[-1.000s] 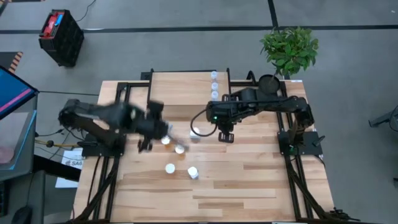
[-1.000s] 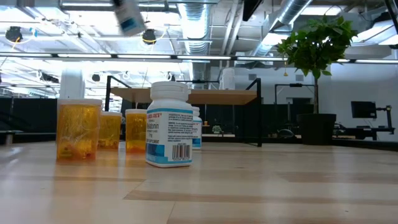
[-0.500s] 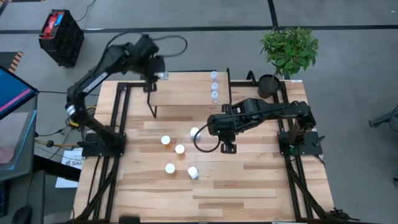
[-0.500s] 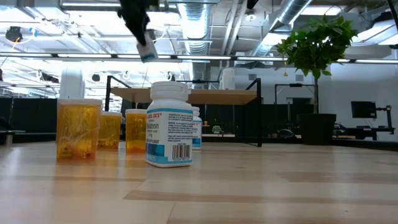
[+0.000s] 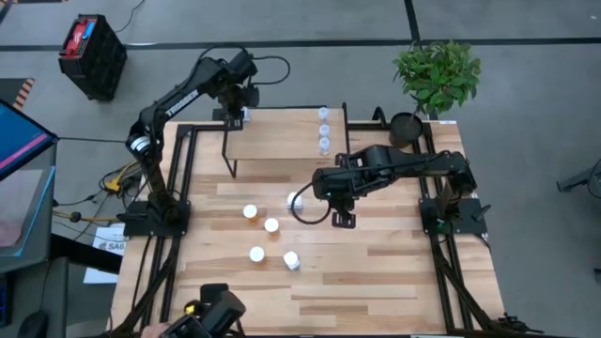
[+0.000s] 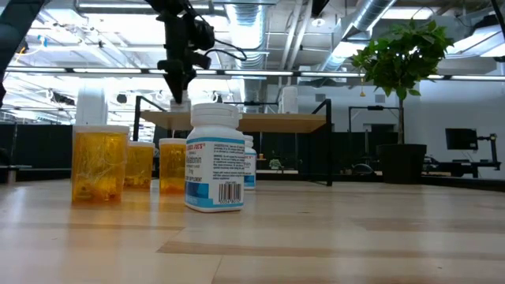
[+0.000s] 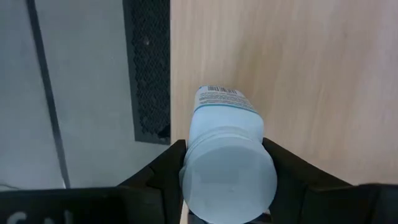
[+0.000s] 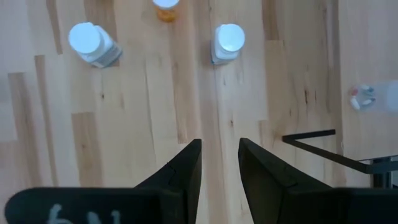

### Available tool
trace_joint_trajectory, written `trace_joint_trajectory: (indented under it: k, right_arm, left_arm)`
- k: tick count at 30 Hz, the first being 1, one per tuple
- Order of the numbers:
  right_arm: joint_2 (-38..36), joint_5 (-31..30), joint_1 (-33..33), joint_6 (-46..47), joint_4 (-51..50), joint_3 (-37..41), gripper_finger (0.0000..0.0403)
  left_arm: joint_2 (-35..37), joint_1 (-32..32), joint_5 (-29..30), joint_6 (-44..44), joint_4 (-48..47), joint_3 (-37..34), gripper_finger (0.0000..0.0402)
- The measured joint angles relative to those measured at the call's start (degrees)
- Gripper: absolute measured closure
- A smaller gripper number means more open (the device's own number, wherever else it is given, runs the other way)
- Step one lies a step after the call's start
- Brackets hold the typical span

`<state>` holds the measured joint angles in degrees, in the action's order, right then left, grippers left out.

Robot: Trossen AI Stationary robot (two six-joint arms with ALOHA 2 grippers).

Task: Pick and place medicine bottles onto shelf by color
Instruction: Put the bottom left white pill bottle on the shelf

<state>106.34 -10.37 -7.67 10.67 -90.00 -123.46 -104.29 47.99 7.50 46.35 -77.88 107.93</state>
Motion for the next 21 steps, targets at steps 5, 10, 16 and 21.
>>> trace_joint_trajectory:
  k: [5,10,16,21]
  right_arm:
    - [0.0,-0.01,0.69,-0.04,-0.02,0.0,0.0276]
    - [0.0,-0.02,0.73,-0.19,-0.01,0.0,0.0276]
    - [0.0,-0.02,0.69,-0.19,-0.02,0.0,0.0276]
    - [0.0,-0.02,0.69,-0.17,-0.02,0.0,0.0276]
  left_arm:
    - [0.07,-0.62,0.4,-1.31,0.07,1.19,0.0233]
    - [0.07,-2.04,0.86,-1.99,0.37,1.37,0.0197]
    - [0.09,-3.93,1.57,-2.82,1.08,1.37,0.019]
    - [0.09,-5.31,6.75,-3.57,2.29,1.37,0.0188]
